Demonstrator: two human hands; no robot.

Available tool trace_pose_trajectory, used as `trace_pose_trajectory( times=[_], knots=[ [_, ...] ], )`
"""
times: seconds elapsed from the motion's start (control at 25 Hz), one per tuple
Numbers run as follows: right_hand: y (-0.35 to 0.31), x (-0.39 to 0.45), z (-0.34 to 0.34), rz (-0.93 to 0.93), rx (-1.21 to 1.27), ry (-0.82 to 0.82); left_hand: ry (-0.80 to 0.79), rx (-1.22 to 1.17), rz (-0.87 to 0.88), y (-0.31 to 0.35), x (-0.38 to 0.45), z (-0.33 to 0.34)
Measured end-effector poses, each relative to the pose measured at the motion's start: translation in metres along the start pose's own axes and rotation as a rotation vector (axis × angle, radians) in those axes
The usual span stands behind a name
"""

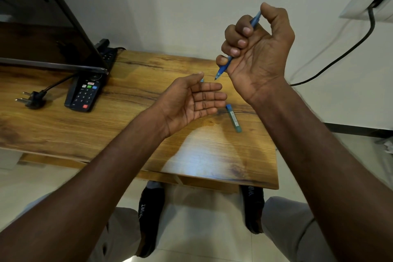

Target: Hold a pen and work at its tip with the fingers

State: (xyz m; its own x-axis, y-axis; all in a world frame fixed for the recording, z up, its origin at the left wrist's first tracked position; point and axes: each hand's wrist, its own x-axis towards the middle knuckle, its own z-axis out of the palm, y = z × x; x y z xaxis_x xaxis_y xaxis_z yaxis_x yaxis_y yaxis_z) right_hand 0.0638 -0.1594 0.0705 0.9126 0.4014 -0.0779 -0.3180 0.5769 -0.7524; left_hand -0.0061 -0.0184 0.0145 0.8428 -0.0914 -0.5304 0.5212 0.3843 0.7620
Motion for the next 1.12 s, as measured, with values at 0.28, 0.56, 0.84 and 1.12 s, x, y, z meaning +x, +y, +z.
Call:
trace_pose_trajectory(
  times=[0.28, 0.56, 0.84, 1.12],
  knots=[
    [-0.0006, 0.0013, -0.0007, 0.015, -0.001, 0.015, 0.002, -0.002, -0.002, -0.0003, -0.0001, 0.0005],
    [-0.0006, 0.0001, 0.0, 0.012, -0.01, 0.011, -0.001, -0.004, -0.001, -0.0001, -0.0011, 0.0006],
    [-0.0003, 0.0005, -0.0003, 0.027, -0.011, 0.0, -0.002, -0.01, -0.001, 0.0009, -0.0013, 0.0002],
    [0.0009, 0.0027, -0.0026, 0.047, -0.013, 0.005, -0.004, -0.014, -0.009, -0.0004, 0.0004, 0.0001]
  ],
)
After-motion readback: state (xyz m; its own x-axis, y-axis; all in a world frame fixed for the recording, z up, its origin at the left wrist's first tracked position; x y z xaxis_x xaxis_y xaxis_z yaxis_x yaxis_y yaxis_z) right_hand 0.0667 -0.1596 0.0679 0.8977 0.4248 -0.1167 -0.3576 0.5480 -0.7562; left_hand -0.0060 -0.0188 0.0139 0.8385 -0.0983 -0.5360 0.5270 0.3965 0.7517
